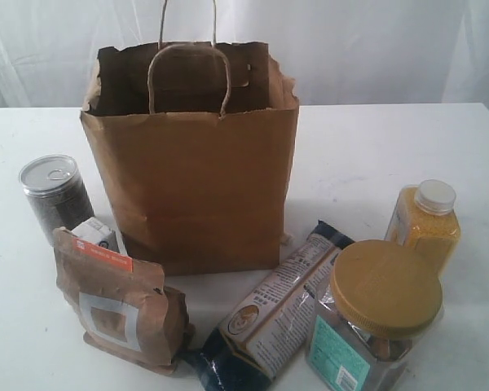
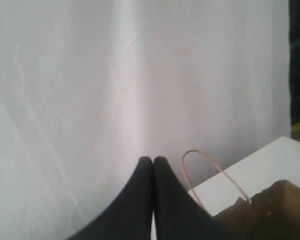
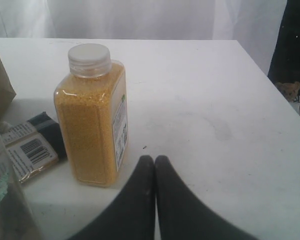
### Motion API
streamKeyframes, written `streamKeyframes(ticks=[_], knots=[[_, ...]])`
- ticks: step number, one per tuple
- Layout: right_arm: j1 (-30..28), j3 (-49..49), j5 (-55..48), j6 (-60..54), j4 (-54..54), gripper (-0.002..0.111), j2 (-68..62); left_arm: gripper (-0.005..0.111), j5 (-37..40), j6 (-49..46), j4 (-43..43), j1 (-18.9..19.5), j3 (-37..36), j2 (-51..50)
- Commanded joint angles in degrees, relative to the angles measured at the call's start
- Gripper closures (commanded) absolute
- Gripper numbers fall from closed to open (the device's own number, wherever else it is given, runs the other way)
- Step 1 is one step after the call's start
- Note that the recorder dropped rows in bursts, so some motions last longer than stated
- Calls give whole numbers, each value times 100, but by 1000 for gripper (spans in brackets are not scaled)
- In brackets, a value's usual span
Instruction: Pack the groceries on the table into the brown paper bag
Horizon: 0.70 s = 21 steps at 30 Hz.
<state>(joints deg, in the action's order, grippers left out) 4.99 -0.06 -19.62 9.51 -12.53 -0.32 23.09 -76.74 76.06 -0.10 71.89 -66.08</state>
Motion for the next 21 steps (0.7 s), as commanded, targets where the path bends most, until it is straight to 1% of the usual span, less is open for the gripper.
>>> streamKeyframes(ticks=[1, 2, 3, 4, 5, 7, 8, 10, 11, 12, 13, 15, 18, 21], knots=[[-44, 6, 2, -16, -1, 108, 32, 107, -209, 1971, -1600, 10, -189, 321], [-44, 6, 2, -16, -1, 108, 32, 107, -254, 2803, -2094, 10, -273, 334], [-44, 6, 2, -16, -1, 108, 32, 107, -303, 3771, -2845, 10, -373, 334], [-44, 6, 2, -16, -1, 108, 32, 107, -346, 4504, -3270, 10, -463, 334], [-44, 6, 2, -16, -1, 108, 32, 107, -389, 5215, -4004, 10, -572, 334], [-44, 6, 2, -16, -1, 108, 32, 107, -418, 6622, -5172, 11, -792, 334], [-44, 6, 2, -16, -1, 108, 32, 107, -418, 7674, -6136, 11, -947, 334], [-44, 6, 2, -16, -1, 108, 32, 107, -270, 8875, -7606, 10, -1146, 334], [-44, 6, 2, -16, -1, 108, 32, 107, -65, 9532, -8176, 10, -1262, 334], [-44, 6, 2, -16, -1, 108, 32, 107, 62, 9725, -8539, 10, -1325, 334], [-44, 6, 2, -16, -1, 108, 32, 107, 161, 9717, -8643, -2, -1392, 348], [-44, 6, 2, -16, -1, 108, 32, 107, 226, 9215, -8396, -32, -1508, 440], [-44, 6, 2, -16, -1, 108, 32, 107, 318, 7706, -7839, -150, -1597, 629], [-44, 6, 2, -16, -1, 108, 32, 107, 1030, 6597, -7374, -193, -1712, 666]])
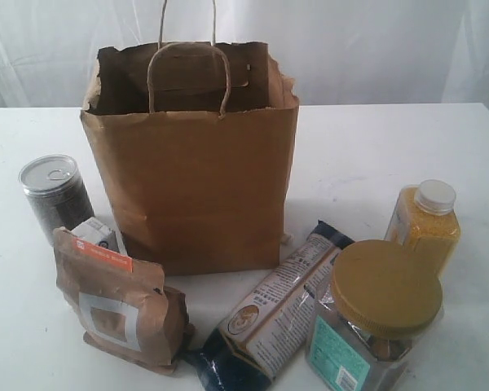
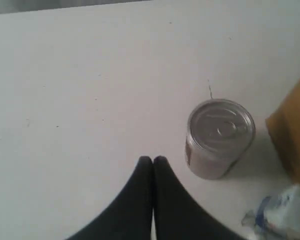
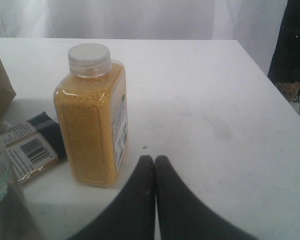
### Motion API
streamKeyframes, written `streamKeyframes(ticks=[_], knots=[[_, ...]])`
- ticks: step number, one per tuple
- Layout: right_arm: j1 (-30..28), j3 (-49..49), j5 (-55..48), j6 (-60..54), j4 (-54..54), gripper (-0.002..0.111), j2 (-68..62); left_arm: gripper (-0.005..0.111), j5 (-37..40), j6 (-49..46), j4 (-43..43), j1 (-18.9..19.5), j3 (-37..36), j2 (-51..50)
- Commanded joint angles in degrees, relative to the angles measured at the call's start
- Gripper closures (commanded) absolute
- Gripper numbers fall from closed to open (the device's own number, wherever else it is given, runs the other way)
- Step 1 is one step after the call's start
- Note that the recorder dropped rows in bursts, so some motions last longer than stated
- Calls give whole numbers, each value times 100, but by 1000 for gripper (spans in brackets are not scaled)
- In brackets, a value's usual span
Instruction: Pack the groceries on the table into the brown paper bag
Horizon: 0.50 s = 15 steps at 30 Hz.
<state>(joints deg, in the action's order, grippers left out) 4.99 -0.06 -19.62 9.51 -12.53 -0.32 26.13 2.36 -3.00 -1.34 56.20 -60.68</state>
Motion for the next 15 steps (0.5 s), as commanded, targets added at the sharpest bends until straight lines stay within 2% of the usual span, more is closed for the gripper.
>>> streamKeyframes(ticks=[1, 4, 6, 11, 13, 15], knots=[[-44, 6, 2, -16, -1, 108, 32, 107, 1070, -1651, 642, -70, -229, 126], [-44, 6, 2, -16, -1, 108, 32, 107, 1637, -2358, 1167, -70, -740, 126], [-44, 6, 2, -16, -1, 108, 32, 107, 1553, -3038, 1903, -70, -1159, 126], [-44, 6, 2, -16, -1, 108, 32, 107, 267, -5378, 4342, -70, -2262, -32], [-44, 6, 2, -16, -1, 108, 32, 104, 12, -5635, 4824, -70, -2420, -220], [-44, 6, 2, -16, -1, 108, 32, 93, -97, -5953, 4921, -70, -2436, -475]])
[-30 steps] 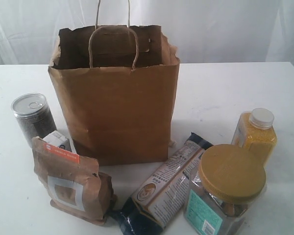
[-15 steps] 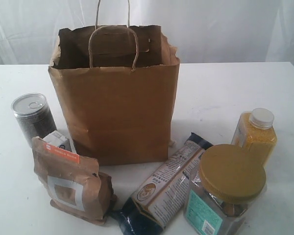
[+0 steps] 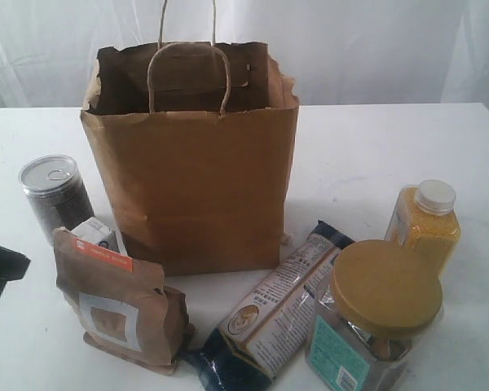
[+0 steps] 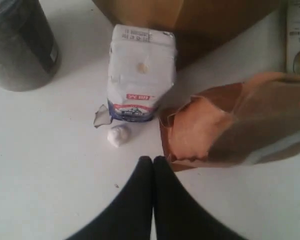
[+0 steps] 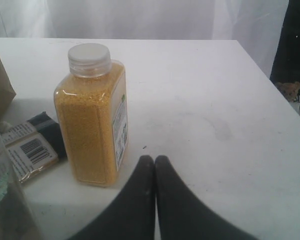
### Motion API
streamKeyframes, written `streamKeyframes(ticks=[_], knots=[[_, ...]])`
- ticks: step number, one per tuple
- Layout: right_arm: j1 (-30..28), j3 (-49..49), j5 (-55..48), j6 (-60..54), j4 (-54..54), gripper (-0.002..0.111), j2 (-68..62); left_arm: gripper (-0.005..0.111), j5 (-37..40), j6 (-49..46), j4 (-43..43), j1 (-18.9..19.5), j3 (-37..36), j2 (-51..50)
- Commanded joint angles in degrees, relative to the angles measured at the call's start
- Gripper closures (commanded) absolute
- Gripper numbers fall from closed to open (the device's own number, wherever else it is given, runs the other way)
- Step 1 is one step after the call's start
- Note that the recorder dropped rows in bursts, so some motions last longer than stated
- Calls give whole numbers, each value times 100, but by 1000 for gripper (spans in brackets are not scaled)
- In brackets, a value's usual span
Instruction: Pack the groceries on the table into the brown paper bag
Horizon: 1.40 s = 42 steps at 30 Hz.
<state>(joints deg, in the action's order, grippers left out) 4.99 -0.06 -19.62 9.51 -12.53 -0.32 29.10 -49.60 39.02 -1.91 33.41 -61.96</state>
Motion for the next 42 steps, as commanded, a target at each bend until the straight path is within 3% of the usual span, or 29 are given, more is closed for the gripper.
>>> streamKeyframes(ticks=[1, 6, 14, 20, 27, 35, 37, 41, 42], knots=[[-44, 6, 2, -16, -1, 108, 32, 88, -419, -1081, 719, -12, -131, -453], [-44, 6, 2, -16, -1, 108, 32, 60, -485, -3328, 765, -12, -8, -1130], [-44, 6, 2, -16, -1, 108, 32, 58, -397, -4280, 1591, -12, -8, -1789], [-44, 6, 2, -16, -1, 108, 32, 58, -396, -7081, 3742, -12, -8, -2645], [-44, 6, 2, -16, -1, 108, 32, 58, -1010, -7153, 3791, 7, 0, -2929], [-44, 6, 2, -16, -1, 108, 32, 60, -974, -7153, 3791, 7, 0, -3308], [-44, 6, 2, -16, -1, 108, 32, 70, -1000, -7144, 3791, 7, 0, -3308], [-44, 6, 2, -16, -1, 108, 32, 107, -1000, -6433, 3791, 7, 0, -3200], [-44, 6, 2, -16, -1, 108, 32, 107, -989, -6186, 3777, 7, 0, -3095]])
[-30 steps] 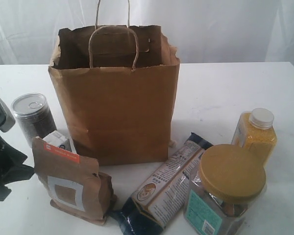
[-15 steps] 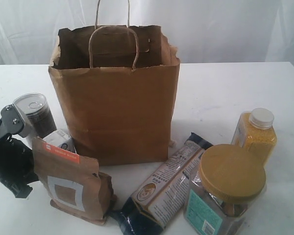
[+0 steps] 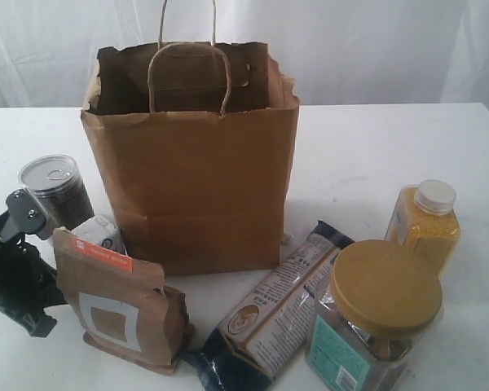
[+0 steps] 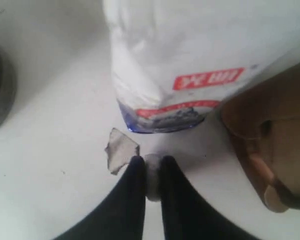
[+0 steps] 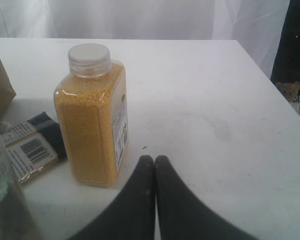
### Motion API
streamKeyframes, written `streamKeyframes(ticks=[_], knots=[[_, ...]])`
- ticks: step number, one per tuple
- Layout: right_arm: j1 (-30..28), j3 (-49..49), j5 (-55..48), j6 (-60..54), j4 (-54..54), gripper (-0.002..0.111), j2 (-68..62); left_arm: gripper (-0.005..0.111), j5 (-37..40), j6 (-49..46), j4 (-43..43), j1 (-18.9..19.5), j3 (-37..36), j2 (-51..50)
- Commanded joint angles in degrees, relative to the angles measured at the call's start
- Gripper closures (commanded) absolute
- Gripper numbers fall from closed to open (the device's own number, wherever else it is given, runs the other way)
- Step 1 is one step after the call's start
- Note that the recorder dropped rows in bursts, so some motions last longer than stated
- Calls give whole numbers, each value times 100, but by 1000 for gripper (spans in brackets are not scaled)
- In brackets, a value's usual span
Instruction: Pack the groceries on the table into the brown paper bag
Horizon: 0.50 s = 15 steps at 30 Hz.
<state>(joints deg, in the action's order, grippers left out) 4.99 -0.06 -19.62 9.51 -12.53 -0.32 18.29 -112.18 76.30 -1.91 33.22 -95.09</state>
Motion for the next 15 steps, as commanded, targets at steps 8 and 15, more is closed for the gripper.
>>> streamKeyframes(ticks=[8, 15], knots=[[-44, 6, 2, -16, -1, 108, 32, 107, 451, 1587, -658, 7, 20, 2408], [-44, 6, 2, -16, -1, 108, 32, 107, 538, 2136, -911, 7, 423, 4141]])
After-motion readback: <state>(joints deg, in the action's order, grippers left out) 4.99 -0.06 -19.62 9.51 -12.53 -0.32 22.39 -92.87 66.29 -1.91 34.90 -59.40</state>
